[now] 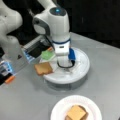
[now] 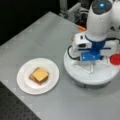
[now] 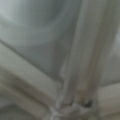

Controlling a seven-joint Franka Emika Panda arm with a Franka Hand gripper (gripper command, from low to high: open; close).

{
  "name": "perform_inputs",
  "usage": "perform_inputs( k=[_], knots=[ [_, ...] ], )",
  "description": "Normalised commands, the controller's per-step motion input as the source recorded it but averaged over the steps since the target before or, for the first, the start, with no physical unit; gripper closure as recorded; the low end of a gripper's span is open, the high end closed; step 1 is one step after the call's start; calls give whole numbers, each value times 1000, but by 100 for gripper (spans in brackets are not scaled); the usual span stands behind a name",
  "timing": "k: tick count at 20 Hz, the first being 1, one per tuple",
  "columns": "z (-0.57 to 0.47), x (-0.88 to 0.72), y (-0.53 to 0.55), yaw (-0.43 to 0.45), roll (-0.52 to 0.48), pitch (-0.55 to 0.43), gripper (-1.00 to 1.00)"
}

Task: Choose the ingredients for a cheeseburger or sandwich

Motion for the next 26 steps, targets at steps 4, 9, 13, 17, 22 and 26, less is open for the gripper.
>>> perform_inputs(
  k=[4,9,13,17,22,26],
  knots=[
    [-91,110,378,446,-23,115,-100],
    [-150,186,457,448,-25,107,-100],
    [-166,219,500,455,-55,127,-100],
    [-200,249,528,490,-62,145,-100],
    [-207,273,604,410,-95,115,-100],
    [-215,281,671,400,-100,107,-100]
  ],
)
